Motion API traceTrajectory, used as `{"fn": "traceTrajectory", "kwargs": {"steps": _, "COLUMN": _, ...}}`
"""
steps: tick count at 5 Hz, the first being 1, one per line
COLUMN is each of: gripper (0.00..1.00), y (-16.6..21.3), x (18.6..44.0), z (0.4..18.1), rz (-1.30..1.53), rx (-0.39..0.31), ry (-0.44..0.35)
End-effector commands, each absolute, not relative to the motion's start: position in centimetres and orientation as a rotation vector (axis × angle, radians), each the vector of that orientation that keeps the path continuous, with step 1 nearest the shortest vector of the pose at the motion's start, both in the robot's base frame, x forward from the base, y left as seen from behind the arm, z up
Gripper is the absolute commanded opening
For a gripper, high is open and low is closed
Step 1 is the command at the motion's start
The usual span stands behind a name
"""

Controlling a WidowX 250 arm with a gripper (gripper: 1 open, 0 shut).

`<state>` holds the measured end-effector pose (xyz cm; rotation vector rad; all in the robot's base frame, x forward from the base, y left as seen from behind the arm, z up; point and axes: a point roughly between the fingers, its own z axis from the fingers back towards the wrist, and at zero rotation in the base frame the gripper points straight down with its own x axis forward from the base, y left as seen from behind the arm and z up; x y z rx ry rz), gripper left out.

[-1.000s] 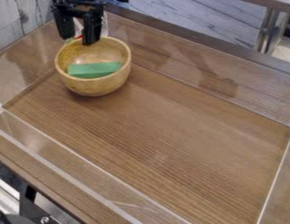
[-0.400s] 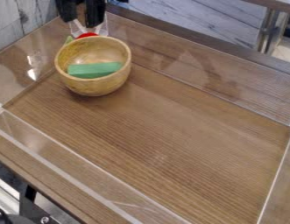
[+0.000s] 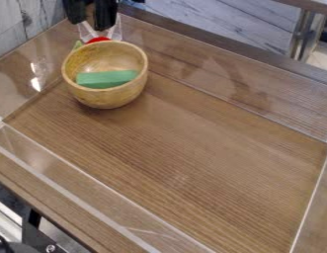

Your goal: Move the red fruit to the left

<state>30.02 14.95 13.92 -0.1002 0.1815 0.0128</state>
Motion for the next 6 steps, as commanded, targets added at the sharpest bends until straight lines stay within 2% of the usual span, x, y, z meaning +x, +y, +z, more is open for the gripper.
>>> {"fn": "traceTrajectory", "kwargs": {"steps": 1, "gripper": 1.0, "y": 14.9, "x": 30.2, "z": 15.3, "rz": 0.039, "rx": -0.074, "ry": 0.133}}
{"fn": "traceTrajectory", "kwargs": {"steps": 2, "gripper": 0.0, "y": 14.7, "x": 29.7, "z": 14.7, "rz": 0.077, "rx": -0.079, "ry": 0.142}}
{"fn": "traceTrajectory", "kwargs": {"steps": 3, "gripper": 1.0, "y": 14.9, "x": 29.9, "z": 14.2, "rz": 0.128, "rx": -0.087, "ry": 0.147}}
{"fn": "traceTrajectory", "kwargs": {"steps": 4, "gripper": 1.0, "y": 15.2, "x": 30.0, "z": 13.9, "rz": 0.178, "rx": -0.096, "ry": 0.149}}
{"fn": "traceTrajectory", "kwargs": {"steps": 6, "gripper": 1.0, "y": 13.3, "x": 30.7, "z": 13.0, "rz": 0.225, "rx": -0.11, "ry": 0.158}}
